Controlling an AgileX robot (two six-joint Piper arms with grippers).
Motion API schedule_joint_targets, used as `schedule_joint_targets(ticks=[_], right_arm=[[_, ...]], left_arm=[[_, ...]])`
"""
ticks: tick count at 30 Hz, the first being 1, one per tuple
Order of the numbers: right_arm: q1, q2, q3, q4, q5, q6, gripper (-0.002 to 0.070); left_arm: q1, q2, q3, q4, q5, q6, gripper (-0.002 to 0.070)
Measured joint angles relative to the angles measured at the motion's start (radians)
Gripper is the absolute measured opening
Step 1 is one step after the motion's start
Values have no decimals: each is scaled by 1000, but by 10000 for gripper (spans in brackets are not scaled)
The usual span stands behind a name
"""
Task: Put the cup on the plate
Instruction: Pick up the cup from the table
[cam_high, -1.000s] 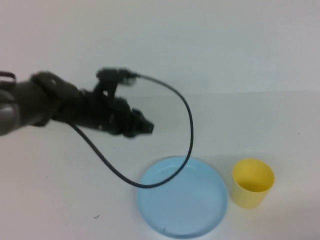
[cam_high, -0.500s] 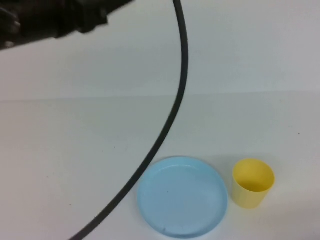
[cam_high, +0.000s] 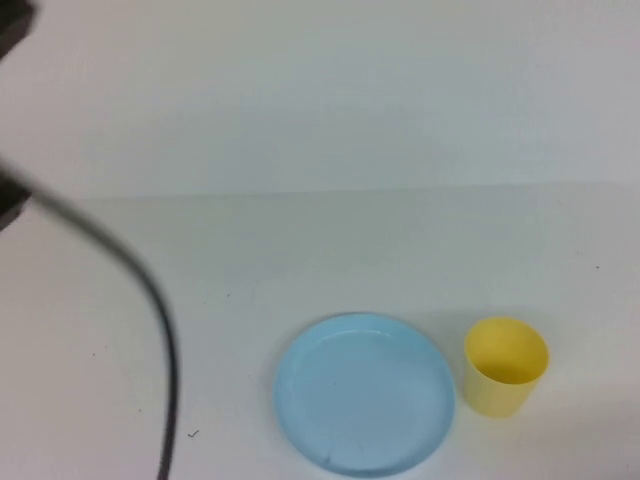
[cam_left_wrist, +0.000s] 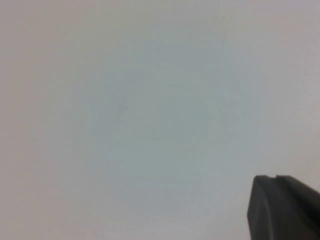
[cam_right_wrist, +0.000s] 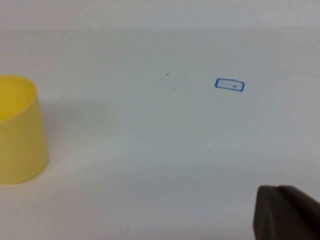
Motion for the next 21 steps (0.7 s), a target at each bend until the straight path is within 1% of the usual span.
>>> schedule_joint_targets(ticks=[3, 7, 10, 14, 15, 16, 17, 18, 19, 21], right_arm=[[-1, 0, 0, 0, 0, 0, 0], [-1, 0, 0, 0, 0, 0, 0], [-1, 0, 0, 0, 0, 0, 0], [-1, 0, 0, -2, 0, 0, 0], [-1, 0, 0, -2, 0, 0, 0], [-1, 0, 0, -2, 0, 0, 0], [-1, 0, 0, -2, 0, 0, 0], [-1, 0, 0, -2, 0, 0, 0], [-1, 0, 0, -2, 0, 0, 0], [-1, 0, 0, -2, 0, 0, 0]], left_arm=[[28, -190, 179, -21, -119, -5, 0], [70, -428, 406, -139, -291, -7, 0], [75, -570, 539, -181, -364, -2, 0], [75, -694, 643, -238, -431, -2, 0], [75, -711, 671, -263, -443, -14, 0], [75, -718, 703, -250, -446, -70, 0], [75, -717, 736, -191, -440, -184, 0], [75, -717, 770, -59, -418, -351, 0], [75, -724, 801, 155, -388, -554, 0], [75, -761, 847, 478, -317, -912, 0]])
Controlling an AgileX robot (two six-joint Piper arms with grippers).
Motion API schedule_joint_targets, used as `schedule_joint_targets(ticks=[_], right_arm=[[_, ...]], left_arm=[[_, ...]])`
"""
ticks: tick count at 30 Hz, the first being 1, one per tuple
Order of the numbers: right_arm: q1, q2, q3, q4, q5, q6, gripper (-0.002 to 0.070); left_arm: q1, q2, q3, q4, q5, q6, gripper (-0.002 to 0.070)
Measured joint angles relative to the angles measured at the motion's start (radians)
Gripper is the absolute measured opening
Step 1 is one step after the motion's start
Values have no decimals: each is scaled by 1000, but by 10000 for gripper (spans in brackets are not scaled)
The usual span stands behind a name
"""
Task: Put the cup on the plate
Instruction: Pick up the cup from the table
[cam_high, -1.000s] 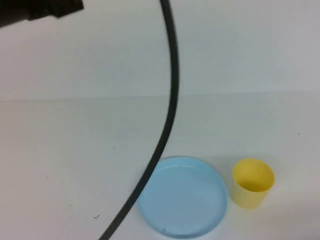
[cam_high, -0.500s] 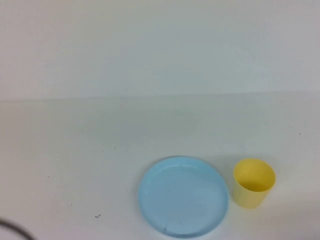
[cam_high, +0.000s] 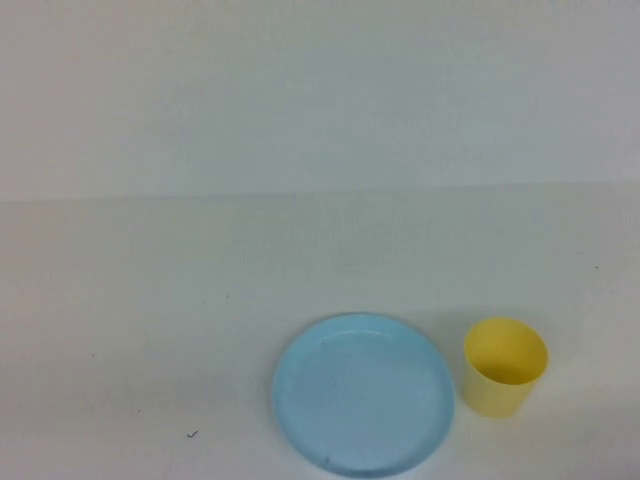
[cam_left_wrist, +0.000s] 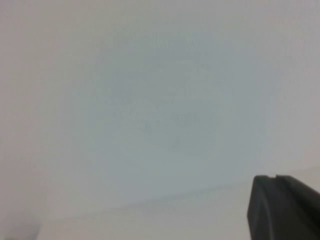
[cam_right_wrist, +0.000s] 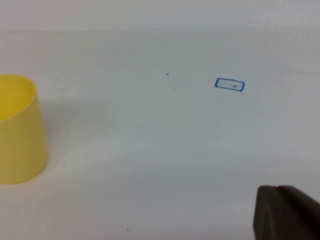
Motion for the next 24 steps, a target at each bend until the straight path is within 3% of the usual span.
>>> schedule_joint_targets(ticks=[2, 4, 8, 14, 24], right_arm=[[0, 0, 0, 0, 0, 0, 0], [0, 0, 0, 0, 0, 0, 0], [0, 0, 0, 0, 0, 0, 0], [0, 0, 0, 0, 0, 0, 0], [0, 0, 0, 0, 0, 0, 0]], left_arm=[[0, -37, 38, 212, 49, -237, 0], [0, -58, 96, 271, 63, -325, 0], [0, -110, 193, 222, 89, -326, 0], [0, -108, 185, 192, 369, -321, 0], [2, -108, 187, 192, 347, -317, 0]])
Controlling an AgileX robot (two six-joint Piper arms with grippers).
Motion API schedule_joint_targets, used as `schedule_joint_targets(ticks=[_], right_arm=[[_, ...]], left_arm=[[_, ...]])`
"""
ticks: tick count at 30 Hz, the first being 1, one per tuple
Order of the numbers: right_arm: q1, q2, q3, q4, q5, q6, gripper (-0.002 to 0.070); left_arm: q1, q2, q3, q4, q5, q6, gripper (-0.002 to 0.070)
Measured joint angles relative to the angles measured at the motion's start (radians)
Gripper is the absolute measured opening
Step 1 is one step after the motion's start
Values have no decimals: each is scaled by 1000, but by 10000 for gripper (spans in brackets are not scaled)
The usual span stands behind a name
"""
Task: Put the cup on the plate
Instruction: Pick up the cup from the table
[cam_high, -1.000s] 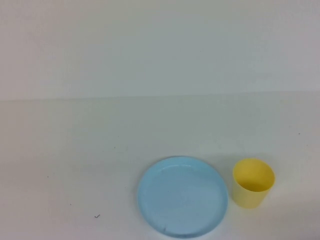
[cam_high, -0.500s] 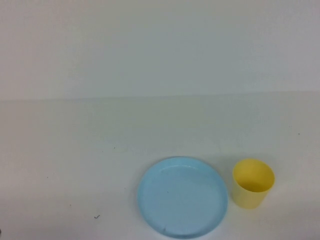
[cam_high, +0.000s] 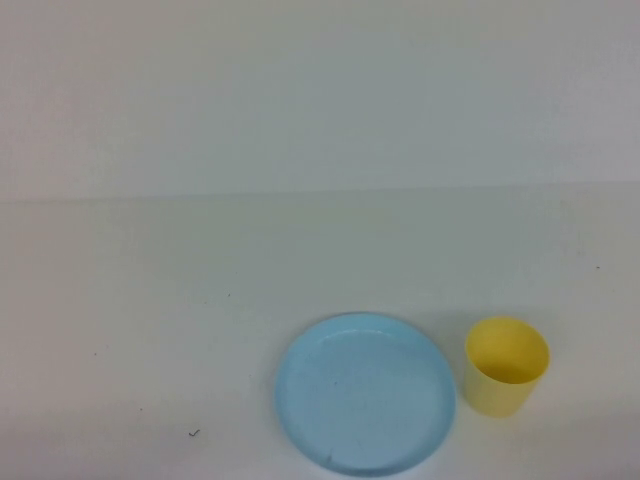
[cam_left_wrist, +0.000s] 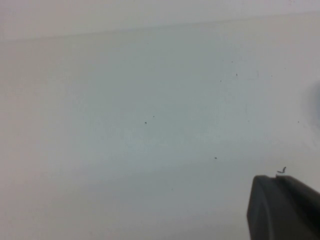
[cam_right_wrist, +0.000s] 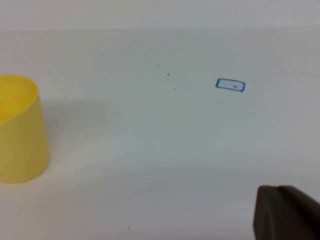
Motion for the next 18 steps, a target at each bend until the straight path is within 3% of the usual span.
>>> schedule_joint_targets(ticks=[9, 13, 18], right_arm=[[0, 0, 0, 0, 0, 0, 0], [0, 0, 2, -98, -30, -90, 0], [0, 0, 4, 20, -404, -18, 0]], left_arm=[[0, 0, 0, 0, 0, 0, 0], [0, 0, 0, 0, 0, 0, 0], [0, 0, 0, 0, 0, 0, 0]])
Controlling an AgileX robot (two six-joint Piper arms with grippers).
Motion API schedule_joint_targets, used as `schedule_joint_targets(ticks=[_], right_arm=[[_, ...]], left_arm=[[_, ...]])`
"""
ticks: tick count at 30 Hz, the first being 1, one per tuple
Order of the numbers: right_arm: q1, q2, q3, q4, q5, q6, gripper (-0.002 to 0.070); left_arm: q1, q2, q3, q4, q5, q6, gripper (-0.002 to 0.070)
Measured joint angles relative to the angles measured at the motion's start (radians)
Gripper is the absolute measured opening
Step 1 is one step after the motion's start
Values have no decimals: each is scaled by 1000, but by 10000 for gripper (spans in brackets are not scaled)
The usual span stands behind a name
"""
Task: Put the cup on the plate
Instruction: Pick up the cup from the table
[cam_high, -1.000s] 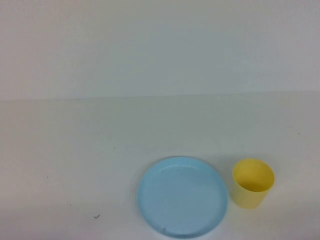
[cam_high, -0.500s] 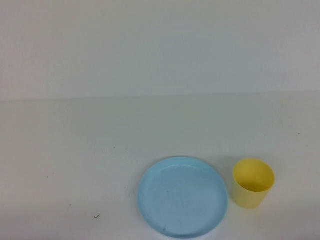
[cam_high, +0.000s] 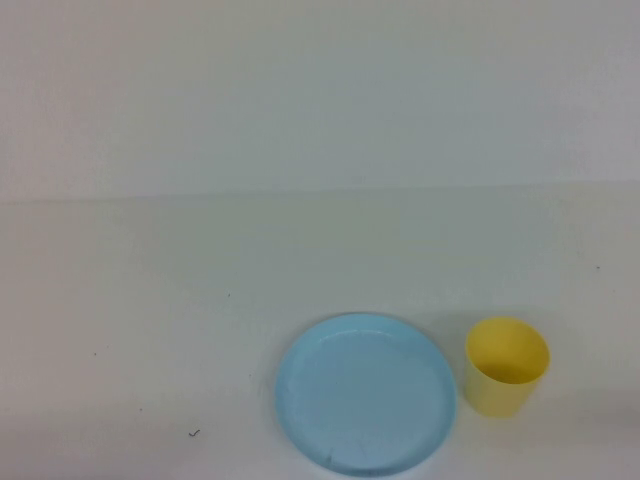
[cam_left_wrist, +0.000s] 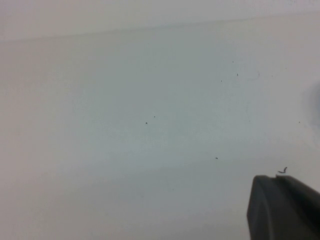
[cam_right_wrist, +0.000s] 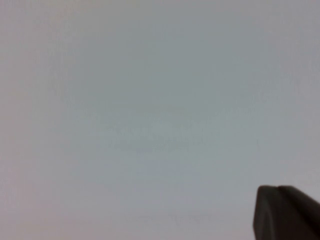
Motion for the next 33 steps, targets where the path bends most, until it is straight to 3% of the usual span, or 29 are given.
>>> schedule_joint_targets(ticks=[5, 7, 10, 13, 15, 17, 21, 23, 26, 33], right_arm=[[0, 0, -20, 53, -539, 282, 0], [0, 0, -100, -21, -557, 413, 0], [0, 13, -349, -502, -373, 727, 0], [0, 114, -582, -1154, -306, 1284, 0], [0, 227, -724, -1470, -408, 1621, 0], [-2, 353, -824, -1594, -582, 1768, 0], [-2, 672, -982, -1699, -1054, 1787, 0], [3, 812, -1031, -1727, -1146, 1827, 0], [3, 1004, -1097, -1745, -1177, 1883, 0], [-7, 1283, -1290, -1745, -1183, 1800, 0]], left_arm=[[0, 0, 0, 0, 0, 0, 0], [0, 0, 0, 0, 0, -2, 0], [0, 0, 0, 0, 0, -4, 0], [0, 0, 0, 0, 0, -4, 0], [0, 0, 0, 0, 0, -4, 0], [0, 0, 0, 0, 0, -4, 0], [0, 0, 0, 0, 0, -6, 0], [0, 0, 0, 0, 0, -6, 0], [0, 0, 0, 2, 0, -6, 0], [0, 0, 0, 2, 0, -6, 0]])
